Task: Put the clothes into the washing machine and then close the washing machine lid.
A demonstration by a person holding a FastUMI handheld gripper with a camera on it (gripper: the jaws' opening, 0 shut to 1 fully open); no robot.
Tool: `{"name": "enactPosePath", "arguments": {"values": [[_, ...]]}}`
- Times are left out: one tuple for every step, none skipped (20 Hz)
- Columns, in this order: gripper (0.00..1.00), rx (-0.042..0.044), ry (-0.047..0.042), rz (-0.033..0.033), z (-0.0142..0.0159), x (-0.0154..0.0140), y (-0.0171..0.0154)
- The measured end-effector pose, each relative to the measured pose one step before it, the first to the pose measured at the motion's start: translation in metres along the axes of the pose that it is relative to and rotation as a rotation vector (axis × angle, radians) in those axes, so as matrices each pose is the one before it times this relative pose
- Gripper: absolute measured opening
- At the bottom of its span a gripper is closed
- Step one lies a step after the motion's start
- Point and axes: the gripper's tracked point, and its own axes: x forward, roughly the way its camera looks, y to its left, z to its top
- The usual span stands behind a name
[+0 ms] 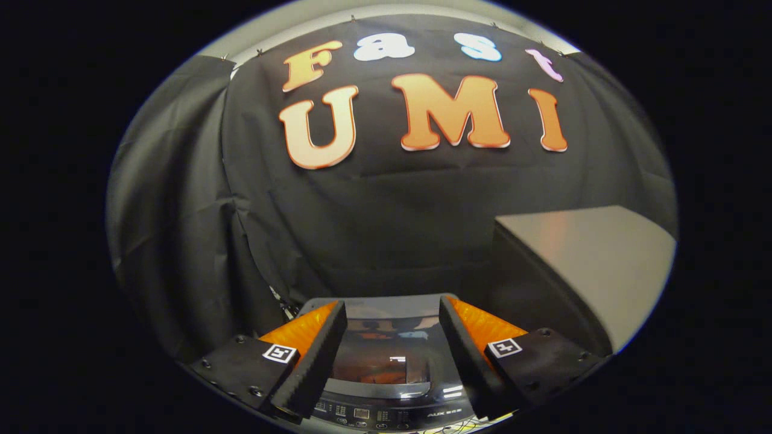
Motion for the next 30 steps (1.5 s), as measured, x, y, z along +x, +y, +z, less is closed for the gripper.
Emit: {"name": "enactPosePath", "arguments": {"values": [[0.99, -0.00002, -0.02704, 0.00635, 0.01727, -0.02013, 0.00015], [0.99, -0.00081, -0.02553, 0.00235, 0.01486, -0.01705, -0.00027], [0.99, -0.00091, -0.01725, 0.00257, 0.01145, -0.01669, -0.00042], [0.99, -0.00603, -0.01677, -0.00123, 0.01224, -0.01632, -0.00131], [0.99, -0.00642, -0.01939, -0.00317, 0.01249, -0.01251, -0.0025], [0.99, -0.00628, -0.0151, -0.00112, 0.01112, -0.01213, -0.00248], [0.99, -0.00401, -0.0133, -0.00572, 0.00982, -0.00926, -0.00349], [0.99, -0.00265, -0.01268, -0.00725, 0.00779, -0.01166, -0.00489], [0.99, 0.00127, -0.01155, -0.00648, 0.00981, -0.01409, -0.00662], [0.99, 0.00684, -0.01531, -0.00665, 0.00907, -0.01556, -0.00733], [0.99, 0.00601, -0.01275, -0.00183, 0.01116, -0.01463, -0.00745], [0.99, 0.00289, -0.01483, -0.00463, 0.01026, -0.01311, -0.00639], [0.99, -0.00226, -0.01062, -0.00427, 0.00995, -0.00938, -0.00636], [0.99, -0.00238, -0.00971, -0.00137, 0.00754, -0.00784, -0.00675], [0.99, -0.00203, -0.00532, -0.0039, 0.0065, -0.00864, -0.00698], [0.99, -0.00194, -0.01413, -0.00229, 0.00931, -0.00841, -0.00769], [0.99, -0.00103, -0.01074, -0.00719, 0.00896, -0.00815, -0.00656], [0.99, -0.00887, -0.00719, -0.00859, 0.00601, -0.00705, -0.00865], [0.99, -0.00963, -0.00962, -0.00709, 0.00775, -0.00476, -0.00906], [0.99, -0.0072, -0.00863, -0.00191, 0.00645, -0.00412, -0.00773], [0.99, -0.00276, -0.01044, -0.00425, 0.0074, -0.00343, -0.00665], [0.99, -0.00207, -0.01123, -0.00448, 0.00689, -0.00293, -0.00757], [0.99, 0.00201, -0.00696, -0.0028, 0.00519, -0.00148, -0.00602], [0.99, 0.00433, -0.00632, -0.00768, 0.00324, -0.00111, -0.00604], [0.99, -0.001, -0.00579, -0.00156, 0.00382, -0.00171, -0.00488], [0.99, -0.00197, -0.00639, -0.00442, 0.00357, -0.00169, -0.00449], [0.99, -0.00347, 0.00151, -0.0014, 0.00114, -0.00183, -0.00384], [0.99, -0.00463, -0.00636, 0.003, 0.00316, -0.00262, -0.00294], [0.99, -0.00278, -0.00615, -0.00147, 0.00382, -0.00068, -0.00378], [0.99, -0.00214, -0.00354, -0.00269, 0.00179, -0.00158, -0.00424]]}}
